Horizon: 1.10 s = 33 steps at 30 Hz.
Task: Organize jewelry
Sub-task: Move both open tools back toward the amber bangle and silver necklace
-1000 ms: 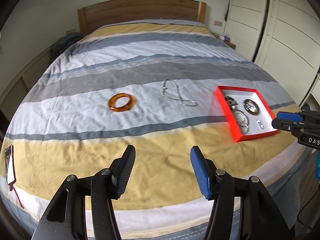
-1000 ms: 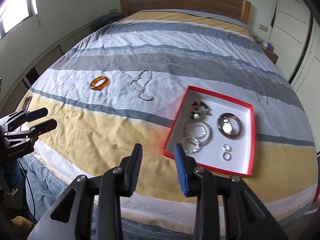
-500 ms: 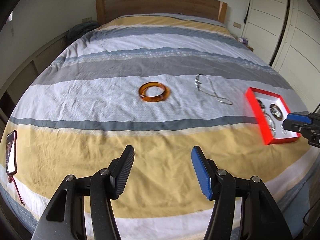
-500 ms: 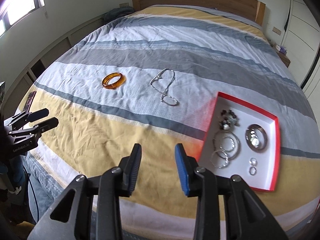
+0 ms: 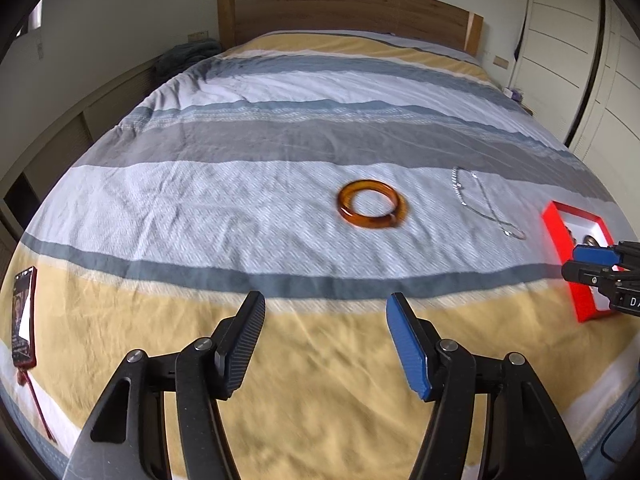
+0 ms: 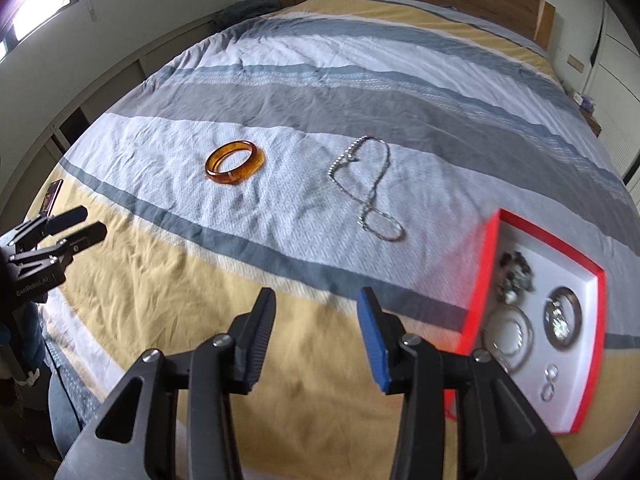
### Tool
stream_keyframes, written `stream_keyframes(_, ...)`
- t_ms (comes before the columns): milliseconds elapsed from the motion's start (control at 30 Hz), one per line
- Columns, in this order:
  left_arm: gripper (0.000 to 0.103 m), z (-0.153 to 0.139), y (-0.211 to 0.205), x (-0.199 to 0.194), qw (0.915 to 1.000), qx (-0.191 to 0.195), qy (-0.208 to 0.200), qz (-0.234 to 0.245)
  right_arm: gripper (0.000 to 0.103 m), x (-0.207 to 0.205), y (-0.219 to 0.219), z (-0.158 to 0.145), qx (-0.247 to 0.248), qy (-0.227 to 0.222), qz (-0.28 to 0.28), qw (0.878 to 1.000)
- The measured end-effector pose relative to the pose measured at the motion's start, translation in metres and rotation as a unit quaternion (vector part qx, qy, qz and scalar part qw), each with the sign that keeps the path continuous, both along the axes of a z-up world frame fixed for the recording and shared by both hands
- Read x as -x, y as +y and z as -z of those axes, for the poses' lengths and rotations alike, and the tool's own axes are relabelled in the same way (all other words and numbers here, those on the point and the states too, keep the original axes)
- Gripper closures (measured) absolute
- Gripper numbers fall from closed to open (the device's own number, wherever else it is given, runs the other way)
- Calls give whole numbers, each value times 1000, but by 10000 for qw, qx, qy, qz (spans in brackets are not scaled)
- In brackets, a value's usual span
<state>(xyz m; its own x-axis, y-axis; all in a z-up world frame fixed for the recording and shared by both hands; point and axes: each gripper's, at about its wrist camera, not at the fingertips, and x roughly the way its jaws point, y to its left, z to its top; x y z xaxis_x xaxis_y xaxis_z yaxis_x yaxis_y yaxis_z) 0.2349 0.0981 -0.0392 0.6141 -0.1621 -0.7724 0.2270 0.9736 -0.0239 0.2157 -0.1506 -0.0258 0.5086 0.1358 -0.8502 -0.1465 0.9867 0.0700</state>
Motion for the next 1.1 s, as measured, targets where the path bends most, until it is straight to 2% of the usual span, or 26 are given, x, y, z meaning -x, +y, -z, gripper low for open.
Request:
stream_keyframes(233, 39, 12, 11, -28, 9999, -38, -70, -82, 60, -34, 8, 16, 66, 58, -63, 9999)
stream_keyframes(567, 35, 24, 23, -60, 9997, 95, -80, -231, 55, -64, 13, 34, 108, 139, -169, 9997)
stream_keyframes(933, 30, 30, 47, -94, 9970, 428, -63, -647, 50, -86, 14, 46, 66, 187, -348, 9992)
stream_keyframes(1100, 29, 30, 49, -113, 9948, 790, -2, -650, 49, -96, 15, 50, 39, 207, -451, 9988)
